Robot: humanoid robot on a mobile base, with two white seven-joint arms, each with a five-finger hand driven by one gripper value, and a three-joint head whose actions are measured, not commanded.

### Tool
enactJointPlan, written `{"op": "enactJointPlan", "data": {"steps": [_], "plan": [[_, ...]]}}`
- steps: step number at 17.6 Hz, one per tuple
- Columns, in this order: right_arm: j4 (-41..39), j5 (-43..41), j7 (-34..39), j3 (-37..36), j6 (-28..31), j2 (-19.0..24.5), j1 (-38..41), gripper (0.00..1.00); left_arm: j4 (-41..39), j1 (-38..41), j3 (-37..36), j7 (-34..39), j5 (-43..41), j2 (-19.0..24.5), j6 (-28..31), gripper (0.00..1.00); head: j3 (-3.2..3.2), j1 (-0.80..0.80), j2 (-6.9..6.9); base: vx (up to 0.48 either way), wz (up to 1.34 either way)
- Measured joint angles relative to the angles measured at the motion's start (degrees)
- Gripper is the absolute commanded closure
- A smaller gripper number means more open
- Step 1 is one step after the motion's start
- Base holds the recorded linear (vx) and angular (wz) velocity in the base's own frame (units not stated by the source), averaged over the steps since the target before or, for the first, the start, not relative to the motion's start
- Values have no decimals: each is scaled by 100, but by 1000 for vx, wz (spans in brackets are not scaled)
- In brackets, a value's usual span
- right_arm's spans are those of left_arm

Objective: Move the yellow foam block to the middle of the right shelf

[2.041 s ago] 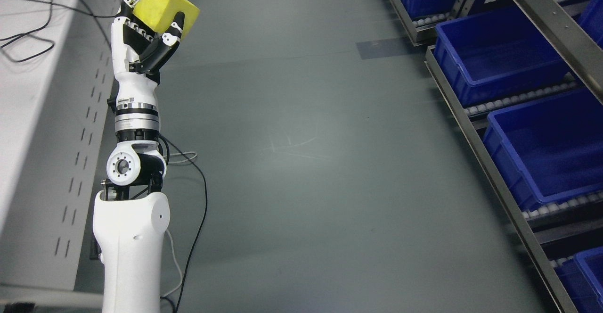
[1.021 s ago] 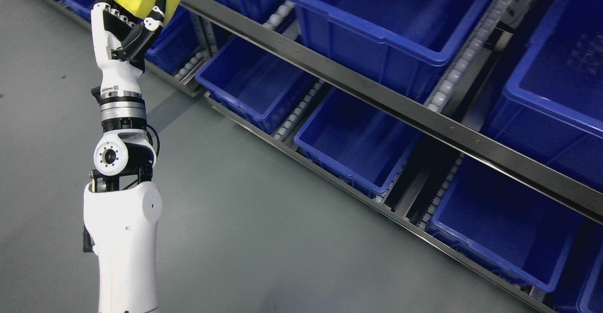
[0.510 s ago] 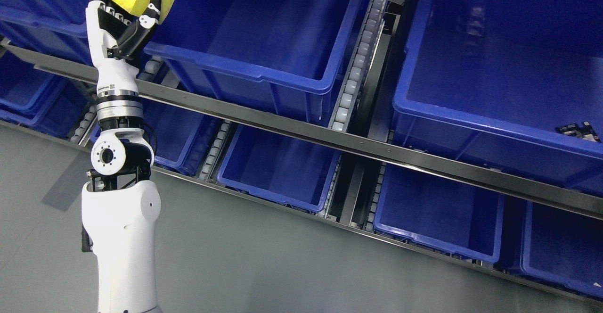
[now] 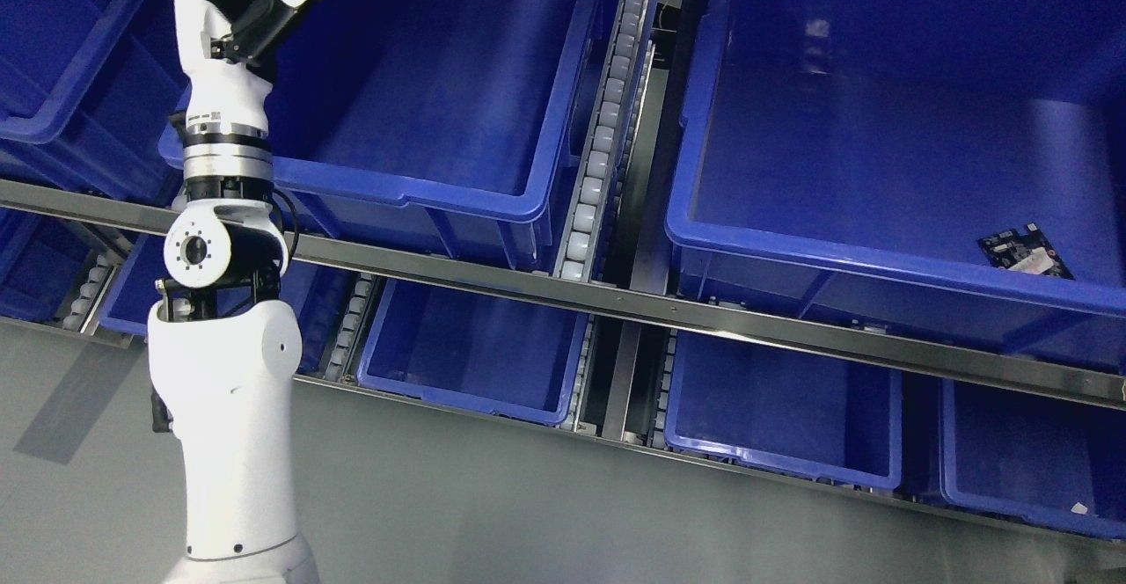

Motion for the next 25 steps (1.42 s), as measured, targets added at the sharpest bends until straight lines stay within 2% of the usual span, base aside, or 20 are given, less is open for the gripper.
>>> {"op": "enactJointPlan", "data": {"steps": [2,3,4,5,8,12,17,22,25], "plan": [[0,0,0,0,0,0,0,0,71,-178,-168,-6,0,0,391,53,0,0,1,30,-62],[0,0,0,0,0,0,0,0,155,-257,-261,5,-2,0,526,39,0,0,1,14,-10],[0,0,0,0,0,0,0,0,243,-327,-344,18,-12,0,622,11,0,0,1,14,-10],[0,0,0,0,0,0,0,0,349,-412,-424,28,-40,0,808,0,0,0,1,0,0],[0,0,0,0,0,0,0,0,682,-707,-636,163,-112,0,1501,0,0,0,1,0,0],[0,0,0,0,0,0,0,0,995,-984,-871,293,-141,0,1700,0,0,0,1,0,0],[0,0,0,0,0,0,-1,0,853,-747,-1055,229,-118,0,856,0,0,0,1,0,0],[0,0,0,0,0,0,-1,0,366,163,-1167,21,-110,1,-324,0,0,0,1,0,0],[0,0,0,0,0,0,-1,0,124,554,-1191,-98,-110,1,-518,0,0,0,1,0,0]]}}
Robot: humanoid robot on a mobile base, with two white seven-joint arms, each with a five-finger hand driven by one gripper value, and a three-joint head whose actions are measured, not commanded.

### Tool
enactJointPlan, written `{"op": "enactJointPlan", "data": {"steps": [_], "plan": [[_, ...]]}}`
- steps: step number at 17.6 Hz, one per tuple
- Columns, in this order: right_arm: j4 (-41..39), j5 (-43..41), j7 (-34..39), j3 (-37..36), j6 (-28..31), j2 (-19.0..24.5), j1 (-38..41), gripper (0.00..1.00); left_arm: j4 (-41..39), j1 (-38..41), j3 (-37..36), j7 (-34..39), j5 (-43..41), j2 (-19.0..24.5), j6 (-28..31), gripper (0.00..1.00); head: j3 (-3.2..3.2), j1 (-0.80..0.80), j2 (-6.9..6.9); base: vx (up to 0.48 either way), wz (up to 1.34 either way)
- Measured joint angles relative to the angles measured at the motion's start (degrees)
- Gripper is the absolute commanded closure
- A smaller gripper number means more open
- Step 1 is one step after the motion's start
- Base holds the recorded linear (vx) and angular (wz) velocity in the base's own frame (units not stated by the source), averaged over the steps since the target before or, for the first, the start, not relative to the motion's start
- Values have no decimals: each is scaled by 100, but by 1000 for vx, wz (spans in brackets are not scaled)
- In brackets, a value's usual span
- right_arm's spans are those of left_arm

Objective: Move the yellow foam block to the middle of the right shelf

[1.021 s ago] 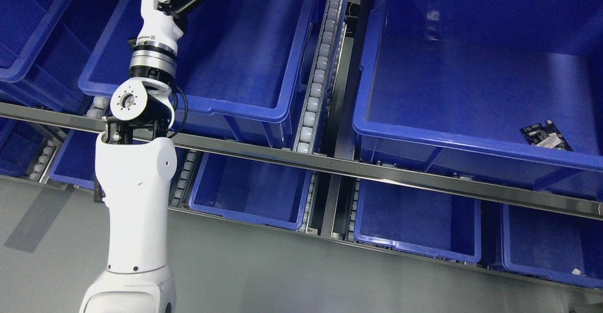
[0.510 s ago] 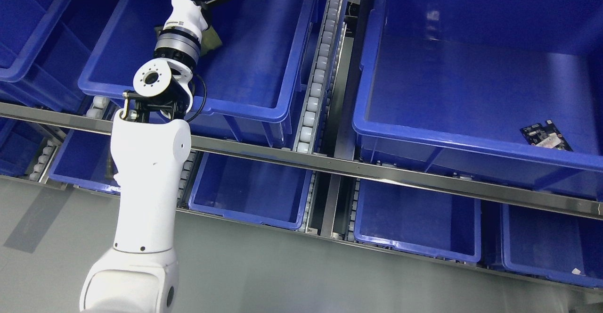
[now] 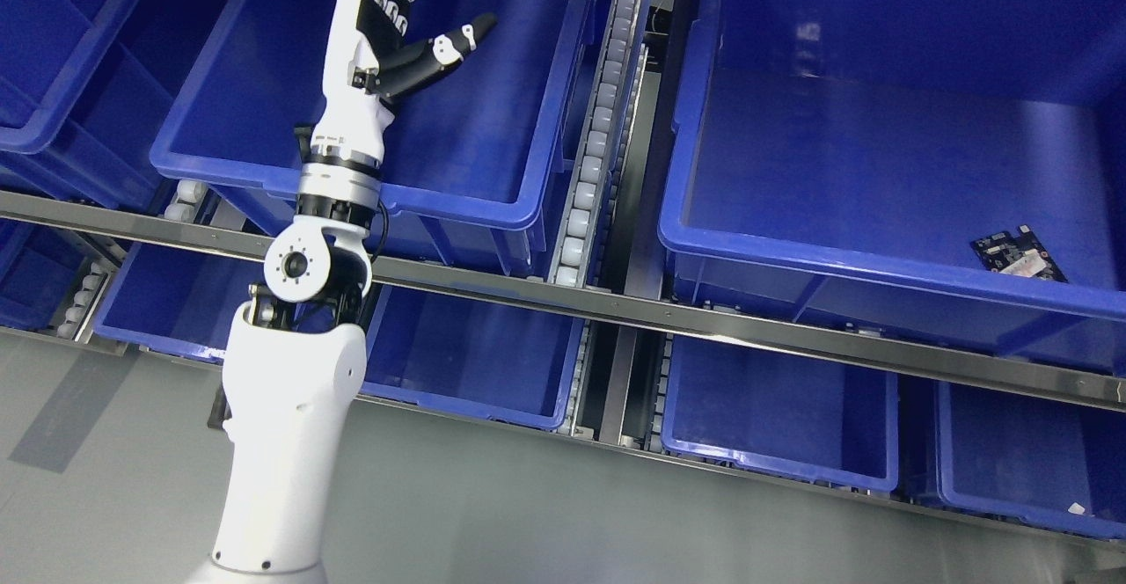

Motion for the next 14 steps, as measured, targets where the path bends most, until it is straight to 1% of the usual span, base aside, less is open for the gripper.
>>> {"op": "enactJointPlan", "data": {"steps": [5,9,13,14], "plan": [[0,0,-2,0,-1,0,0,0,-285,323,-10,-24,0,-1,91,0,0,0,2,-12,17],[0,0,-2,0,-3,0,0,0,-441,400,6,-18,-1,-1,224,0,0,0,2,0,0],[0,0,-2,0,-17,0,0,0,-540,160,93,-3,-1,-1,296,0,0,0,2,0,0],[0,0,-2,0,-28,0,0,0,-563,1,117,0,-1,-1,445,0,0,0,2,0,0]]}}
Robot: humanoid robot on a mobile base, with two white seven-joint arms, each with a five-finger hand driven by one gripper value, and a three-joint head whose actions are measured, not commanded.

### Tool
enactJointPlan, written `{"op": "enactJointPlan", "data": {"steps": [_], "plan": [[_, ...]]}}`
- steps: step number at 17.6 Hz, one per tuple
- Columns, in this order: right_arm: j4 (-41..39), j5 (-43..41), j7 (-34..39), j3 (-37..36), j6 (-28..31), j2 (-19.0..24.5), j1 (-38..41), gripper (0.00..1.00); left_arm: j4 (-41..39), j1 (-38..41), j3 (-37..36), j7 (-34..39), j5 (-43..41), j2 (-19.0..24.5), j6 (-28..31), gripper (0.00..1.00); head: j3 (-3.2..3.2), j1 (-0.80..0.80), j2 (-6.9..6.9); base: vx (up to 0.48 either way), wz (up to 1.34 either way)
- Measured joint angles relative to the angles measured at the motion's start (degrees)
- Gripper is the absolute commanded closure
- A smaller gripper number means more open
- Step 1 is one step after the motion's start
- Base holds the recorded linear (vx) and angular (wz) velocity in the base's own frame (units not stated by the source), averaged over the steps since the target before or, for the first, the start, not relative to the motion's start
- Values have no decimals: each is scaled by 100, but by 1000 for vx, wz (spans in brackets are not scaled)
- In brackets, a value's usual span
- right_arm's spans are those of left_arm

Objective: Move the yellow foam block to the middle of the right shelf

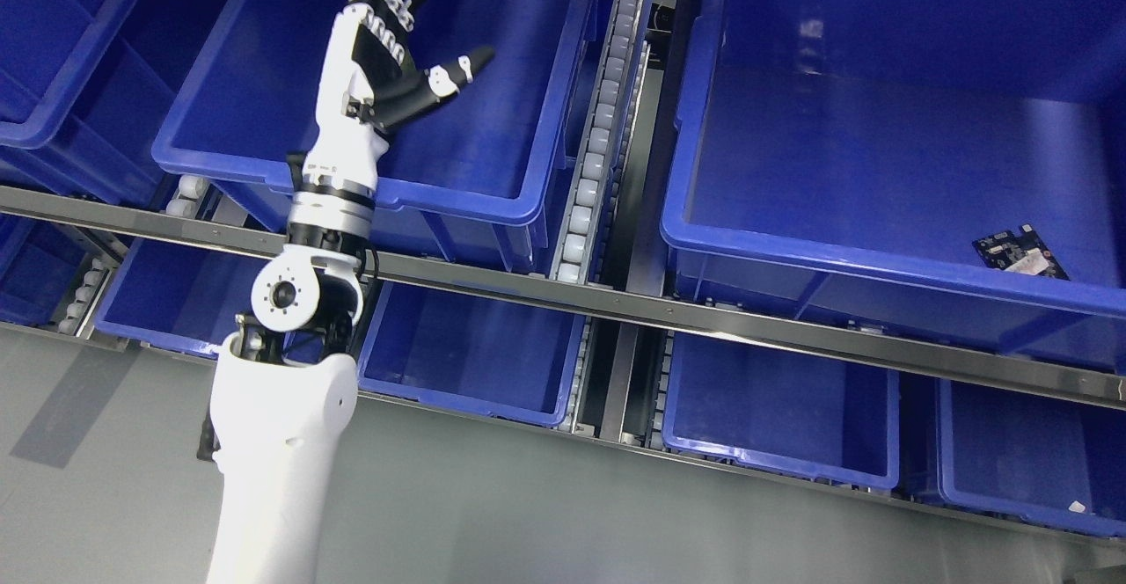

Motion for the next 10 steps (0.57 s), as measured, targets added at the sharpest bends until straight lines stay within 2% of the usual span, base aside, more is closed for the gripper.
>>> {"op": "enactJointPlan", "data": {"steps": [7,10], "plan": [[0,0,0,0,26,0,0,0,-91,-638,100,154,0,0,1154,0,0,0,0,0,0],[0,0,0,0,28,0,0,0,-114,-737,125,163,-1,0,1405,0,0,0,0,0,0]]}}
